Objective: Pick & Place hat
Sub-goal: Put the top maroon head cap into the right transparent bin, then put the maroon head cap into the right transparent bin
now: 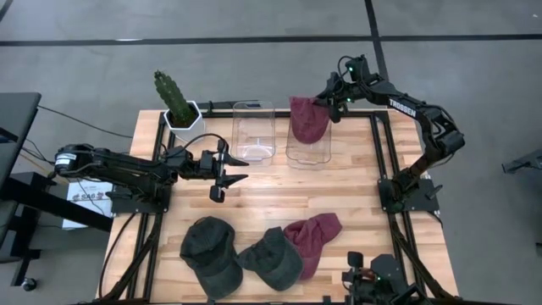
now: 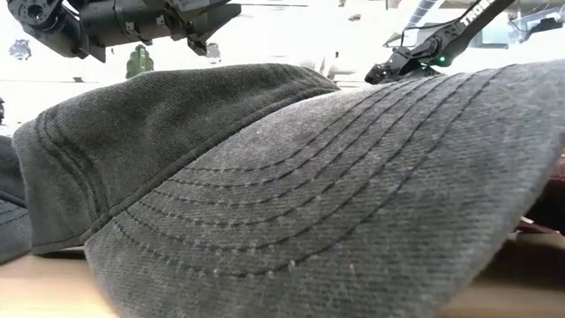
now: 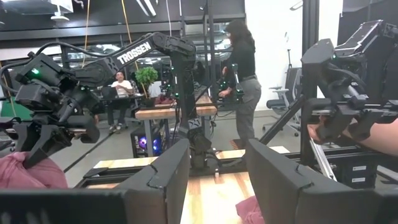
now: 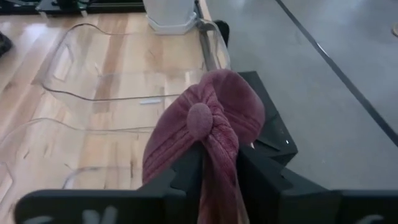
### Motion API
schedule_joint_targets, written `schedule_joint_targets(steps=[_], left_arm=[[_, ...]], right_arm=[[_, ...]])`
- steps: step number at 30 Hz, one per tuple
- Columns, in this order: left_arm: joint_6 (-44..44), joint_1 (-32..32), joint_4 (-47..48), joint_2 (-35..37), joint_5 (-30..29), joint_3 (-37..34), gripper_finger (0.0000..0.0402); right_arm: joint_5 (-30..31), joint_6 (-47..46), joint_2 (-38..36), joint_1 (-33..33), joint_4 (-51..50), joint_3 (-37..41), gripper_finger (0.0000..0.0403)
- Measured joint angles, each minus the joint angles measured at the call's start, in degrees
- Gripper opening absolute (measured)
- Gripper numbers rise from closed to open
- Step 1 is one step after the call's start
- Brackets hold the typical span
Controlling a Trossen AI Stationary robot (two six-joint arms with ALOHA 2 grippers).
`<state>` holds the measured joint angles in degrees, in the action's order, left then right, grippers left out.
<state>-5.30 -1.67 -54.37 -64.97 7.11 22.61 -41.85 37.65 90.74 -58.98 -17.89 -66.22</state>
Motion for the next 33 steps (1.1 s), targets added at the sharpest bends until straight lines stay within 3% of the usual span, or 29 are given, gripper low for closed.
schedule_joint_targets(steps=[6,18,23,27,33], left_arm=[[0.0,0.0,0.0,0.0,0.0,0.0,0.0156],[0.0,0.0,0.1,0.0,0.0,0.0,0.0156],[0.2,0.0,0.4,0.0,0.0,0.0,0.0156],[1.3,0.0,0.6,0.0,0.3,0.0,0.0156],[1.5,1.6,0.9,0.0,0.7,0.0,0.0156]], right_arm=[[3.6,-1.2,-0.7,0.0,-0.6,0.0,0.0144],[4.4,-1.3,-7.7,0.0,-8.0,0.0,0.0229],[3.7,-3.9,-11.1,0.0,-10.3,0.0,0.0237],[-1.9,-9.4,-13.8,1.3,-11.6,0.0,0.0232],[-4.3,-9.4,-16.7,10.8,-20.8,0.0,0.022]])
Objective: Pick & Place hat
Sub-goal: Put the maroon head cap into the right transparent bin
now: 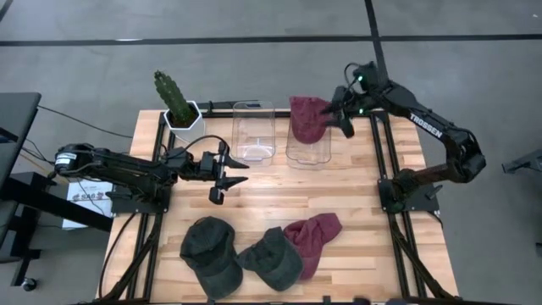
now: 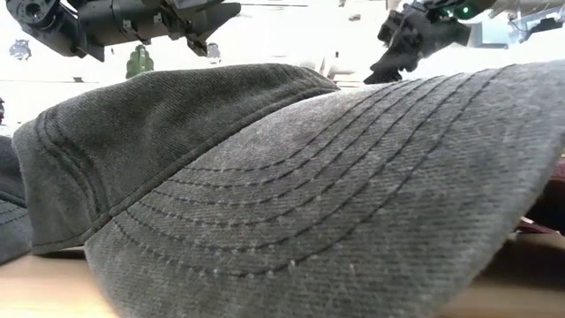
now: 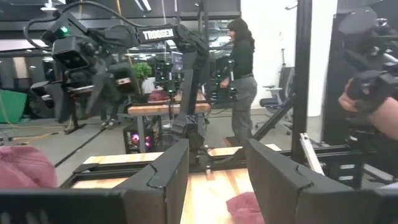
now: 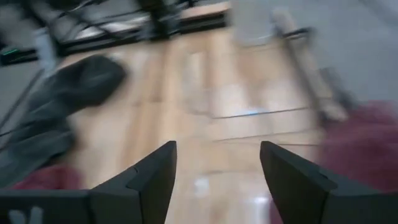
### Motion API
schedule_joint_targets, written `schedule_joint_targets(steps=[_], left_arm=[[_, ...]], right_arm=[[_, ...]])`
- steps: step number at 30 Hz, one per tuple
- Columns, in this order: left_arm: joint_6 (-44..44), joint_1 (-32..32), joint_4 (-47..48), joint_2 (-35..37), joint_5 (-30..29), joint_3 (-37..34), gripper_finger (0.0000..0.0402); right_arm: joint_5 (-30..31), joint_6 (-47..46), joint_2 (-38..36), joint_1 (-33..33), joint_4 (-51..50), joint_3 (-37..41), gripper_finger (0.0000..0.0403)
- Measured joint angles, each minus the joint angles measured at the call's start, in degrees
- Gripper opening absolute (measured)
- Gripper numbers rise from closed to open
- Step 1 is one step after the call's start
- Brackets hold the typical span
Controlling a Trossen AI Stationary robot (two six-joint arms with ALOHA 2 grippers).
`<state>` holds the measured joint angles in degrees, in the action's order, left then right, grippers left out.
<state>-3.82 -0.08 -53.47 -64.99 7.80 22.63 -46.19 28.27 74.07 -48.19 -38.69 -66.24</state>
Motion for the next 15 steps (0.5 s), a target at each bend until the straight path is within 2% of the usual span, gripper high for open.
schedule_joint_targets(steps=[5,10,15], left_arm=[[0.5,3.4,0.2,0.0,2.5,0.0,0.0156],[2.6,9.1,2.5,0.0,2.5,0.0,0.0156],[2.6,17.4,3.6,0.0,2.5,0.0,0.0156]], right_arm=[[1.2,-3.2,-0.6,12.9,-1.6,0.0,0.0203],[10.0,-10.0,-0.7,27.3,-1.2,0.0,0.0179],[17.7,-21.4,-0.6,41.0,-1.2,0.0,0.0158]])
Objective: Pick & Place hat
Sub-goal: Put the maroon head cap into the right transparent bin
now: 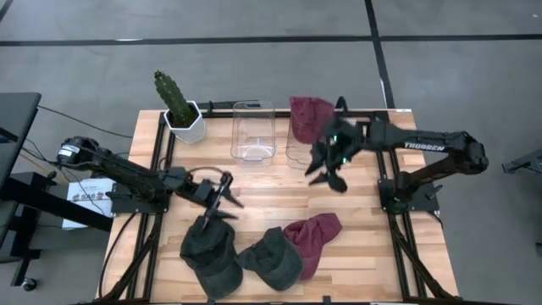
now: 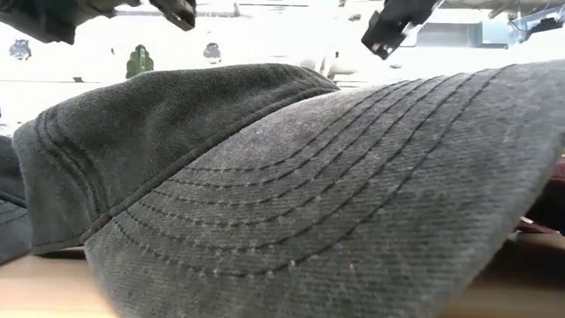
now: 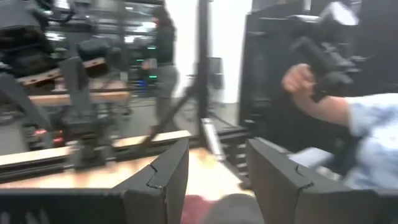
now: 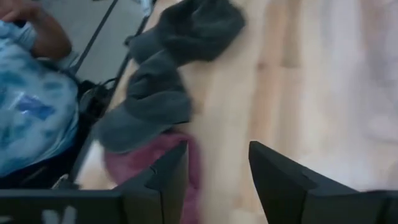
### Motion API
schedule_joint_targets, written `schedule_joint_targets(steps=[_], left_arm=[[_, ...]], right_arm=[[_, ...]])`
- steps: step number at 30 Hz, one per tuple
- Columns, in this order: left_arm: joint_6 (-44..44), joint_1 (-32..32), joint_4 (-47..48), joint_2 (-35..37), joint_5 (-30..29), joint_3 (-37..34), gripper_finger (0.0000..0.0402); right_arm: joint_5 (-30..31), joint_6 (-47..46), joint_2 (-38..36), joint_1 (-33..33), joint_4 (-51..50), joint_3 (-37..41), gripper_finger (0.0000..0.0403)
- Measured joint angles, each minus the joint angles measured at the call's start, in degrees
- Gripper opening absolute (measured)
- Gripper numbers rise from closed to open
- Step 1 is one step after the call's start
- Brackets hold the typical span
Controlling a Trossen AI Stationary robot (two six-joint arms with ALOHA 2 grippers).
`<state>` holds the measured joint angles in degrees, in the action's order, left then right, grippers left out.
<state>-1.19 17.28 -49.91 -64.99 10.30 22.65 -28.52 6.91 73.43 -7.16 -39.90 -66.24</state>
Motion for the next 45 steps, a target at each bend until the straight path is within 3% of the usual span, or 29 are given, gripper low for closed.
schedule_joint_targets(steps=[3,12,17,22,31,39,45], left_arm=[[0.0,4.9,0.0,0.0,-2.4,0.0,0.0156],[0.2,15.6,0.0,0.0,-13.6,0.0,0.0156],[0.1,18.1,0.0,0.0,-16.9,0.0,0.0156],[0.1,17.9,0.0,0.0,-17.3,0.0,0.0156],[-1.2,17.9,0.0,0.0,-17.2,0.0,0.0156],[-1.5,17.9,0.0,0.0,-17.2,0.0,0.0156],[-1.4,17.9,0.2,0.0,-17.1,0.0,0.0156]], right_arm=[[5.9,-7.4,0.0,8.2,1.7,1.1,0.0149],[34.0,-33.5,0.0,30.8,14.3,14.4,0.0125],[51.6,-47.8,0.0,41.5,21.8,22.0,0.0117],[65.6,-68.6,0.0,50.3,23.1,26.1,0.0117],[70.6,-92.0,2.7,60.8,22.6,29.1,0.0116],[69.5,-109.7,12.9,63.5,22.6,29.8,0.0115],[68.4,-115.9,17.6,65.3,25.1,29.8,0.0115]])
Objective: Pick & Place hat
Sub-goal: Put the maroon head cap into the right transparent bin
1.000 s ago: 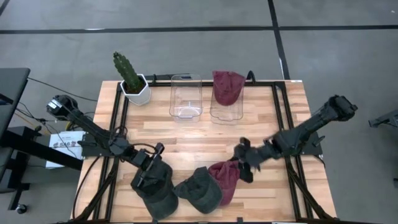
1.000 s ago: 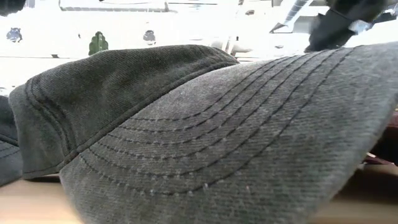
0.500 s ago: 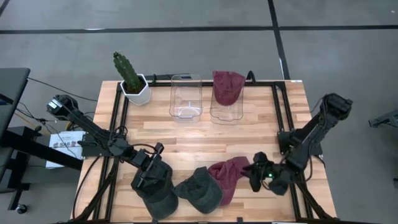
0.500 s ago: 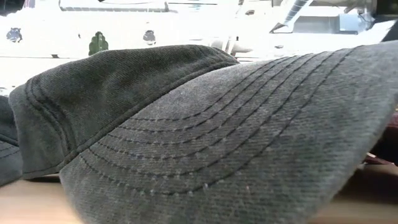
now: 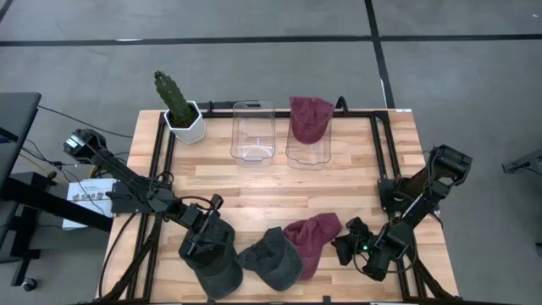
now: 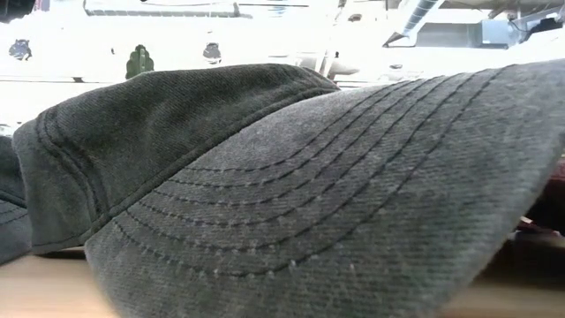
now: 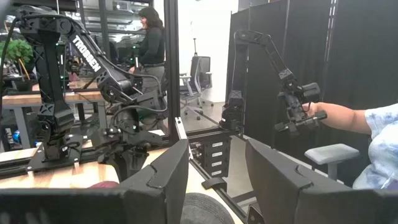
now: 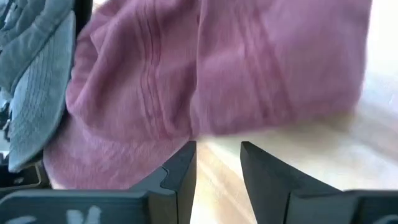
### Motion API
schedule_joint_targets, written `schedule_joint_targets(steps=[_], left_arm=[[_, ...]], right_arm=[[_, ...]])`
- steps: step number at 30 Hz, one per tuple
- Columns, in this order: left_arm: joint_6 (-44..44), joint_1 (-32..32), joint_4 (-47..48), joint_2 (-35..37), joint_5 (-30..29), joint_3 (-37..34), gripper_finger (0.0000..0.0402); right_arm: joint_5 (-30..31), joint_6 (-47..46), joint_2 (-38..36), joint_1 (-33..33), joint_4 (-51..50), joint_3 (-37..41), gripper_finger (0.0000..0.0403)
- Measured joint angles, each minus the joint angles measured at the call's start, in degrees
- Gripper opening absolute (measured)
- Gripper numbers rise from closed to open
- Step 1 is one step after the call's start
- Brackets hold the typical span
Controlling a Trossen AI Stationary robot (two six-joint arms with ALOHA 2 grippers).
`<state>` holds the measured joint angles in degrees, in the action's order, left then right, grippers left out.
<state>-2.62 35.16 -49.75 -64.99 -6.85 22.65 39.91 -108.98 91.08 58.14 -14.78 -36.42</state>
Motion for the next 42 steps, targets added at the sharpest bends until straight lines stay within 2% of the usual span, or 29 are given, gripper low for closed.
schedule_joint_targets(steps=[9,18,28,31,35,42], left_arm=[[1.4,0.0,0.4,0.0,0.0,0.0,0.0156],[1.4,0.0,0.4,0.0,0.0,0.0,0.0156],[1.4,0.0,0.5,0.0,0.0,0.0,0.0156],[1.4,0.0,0.5,0.0,0.0,0.0,0.0156],[1.4,0.0,0.5,0.0,0.0,0.0,0.0156],[1.4,0.0,0.3,0.0,0.0,0.0,0.0156]], right_arm=[[0.2,-0.7,2.7,0.9,3.3,0.0,0.0115],[3.6,0.6,3.0,-2.7,1.7,0.0,0.0115],[3.9,6.2,3.0,-7.4,2.0,0.0,0.0114],[4.0,8.7,3.0,-8.7,2.1,0.0,0.0091],[6.9,13.3,2.9,-10.0,3.6,-0.1,0.0014],[18.3,22.7,-2.0,-11.4,0.2,-3.6,0.0003]])
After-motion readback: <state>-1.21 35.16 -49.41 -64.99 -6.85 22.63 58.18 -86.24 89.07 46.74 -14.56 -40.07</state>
